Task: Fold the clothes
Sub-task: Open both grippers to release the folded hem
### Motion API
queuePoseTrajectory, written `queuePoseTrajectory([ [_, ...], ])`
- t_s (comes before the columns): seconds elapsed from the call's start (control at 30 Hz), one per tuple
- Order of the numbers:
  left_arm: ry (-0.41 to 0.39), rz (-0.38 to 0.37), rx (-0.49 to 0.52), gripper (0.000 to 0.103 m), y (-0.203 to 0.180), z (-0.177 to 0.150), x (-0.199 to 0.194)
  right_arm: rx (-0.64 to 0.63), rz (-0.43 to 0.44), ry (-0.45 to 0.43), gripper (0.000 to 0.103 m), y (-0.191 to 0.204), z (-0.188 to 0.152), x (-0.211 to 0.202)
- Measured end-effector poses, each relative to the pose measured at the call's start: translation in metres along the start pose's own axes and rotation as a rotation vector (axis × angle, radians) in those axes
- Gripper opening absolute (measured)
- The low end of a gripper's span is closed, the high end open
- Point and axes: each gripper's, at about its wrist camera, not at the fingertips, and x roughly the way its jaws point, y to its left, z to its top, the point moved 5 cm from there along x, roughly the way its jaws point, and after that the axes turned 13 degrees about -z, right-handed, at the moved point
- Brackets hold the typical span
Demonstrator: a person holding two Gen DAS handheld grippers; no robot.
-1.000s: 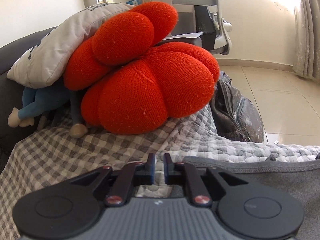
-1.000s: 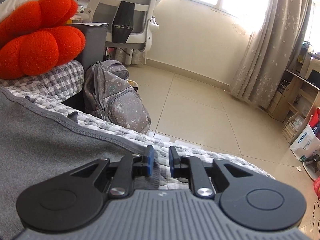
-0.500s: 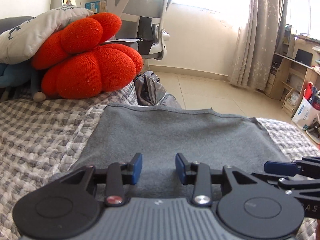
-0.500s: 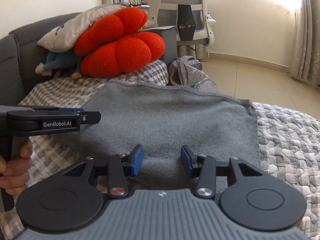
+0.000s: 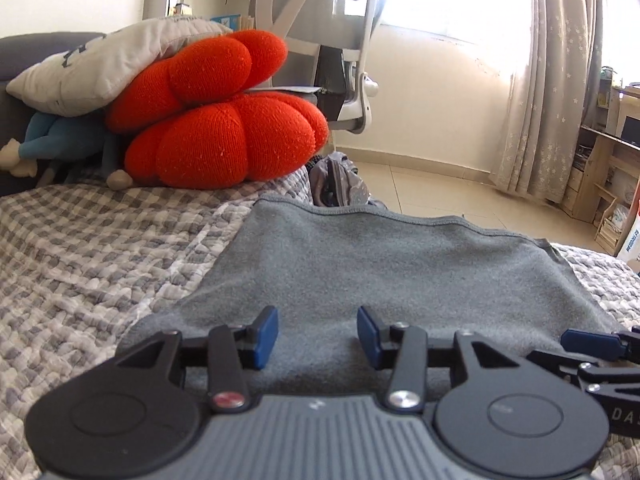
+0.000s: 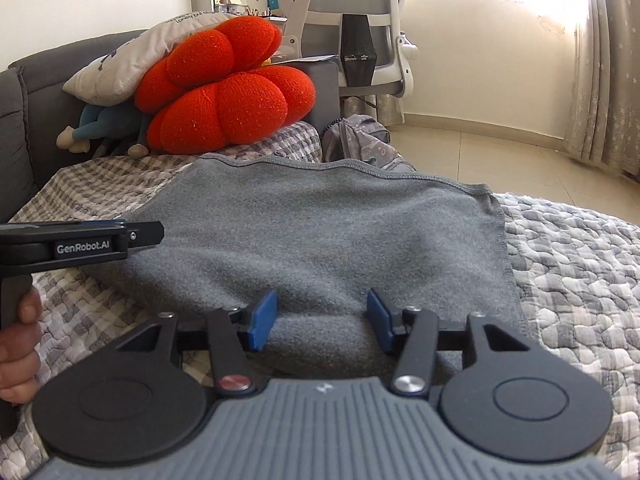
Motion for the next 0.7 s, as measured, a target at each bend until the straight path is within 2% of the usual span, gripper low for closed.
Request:
queuePoseTrajectory([
  [0.1,-0.05,-0.061,0.032,0.052,-0.02,-0.003,-0.017,0.009,0.002,0.001,0.054,-0.001,0.0,0.001],
  [0.13,-0.032,-0.087,0.02,0.054,-0.024,-0.007,-0.014,0.011,0.002,0.001,0.054,-0.001,0.0,0.001],
  [0.2,0.067,-0.087,-0.007,0.055,-0.022,-0.015,0.004,0.009,0.001,-0.001,0.055,0.0,0.0,0.0],
  [0.23,0.086,-0.088,-0.034,0.055,-0.018,-0.015,0.008,0.01,0.0,-0.003,0.055,0.0,0.0,0.0],
  [0.3,0.096,-0.094,-0.076,0.057,-0.012,-0.015,0.013,0.02,0.007,-0.004,0.055,-0.002,0.0,0.0],
  [0.43,0.098,-0.068,-0.034,0.058,-0.018,-0.02,0.014,0.073,0.03,-0.011,0.057,-0.009,0.0,-0.002],
  [0.47,0.098,-0.068,-0.037,0.058,-0.017,-0.02,0.014,0.078,0.026,-0.02,0.06,-0.009,0.0,-0.004],
  [0.53,0.097,-0.075,-0.051,0.059,-0.015,-0.021,0.014,0.088,0.011,-0.04,0.075,-0.011,0.0,-0.008],
  [0.57,0.096,-0.075,-0.054,0.059,-0.015,-0.022,0.014,0.099,-0.013,-0.062,0.091,-0.012,0.001,-0.012],
  [0.6,0.096,-0.071,-0.05,0.06,-0.015,-0.022,0.014,0.11,-0.038,-0.083,0.102,-0.014,0.001,-0.016],
  [0.63,0.096,-0.066,-0.045,0.06,-0.016,-0.022,0.014,0.132,-0.07,-0.108,0.102,-0.017,0.002,-0.02],
  [0.7,0.096,-0.065,-0.047,0.061,-0.015,-0.022,0.014,0.192,-0.057,-0.092,0.101,-0.019,-0.001,-0.024],
])
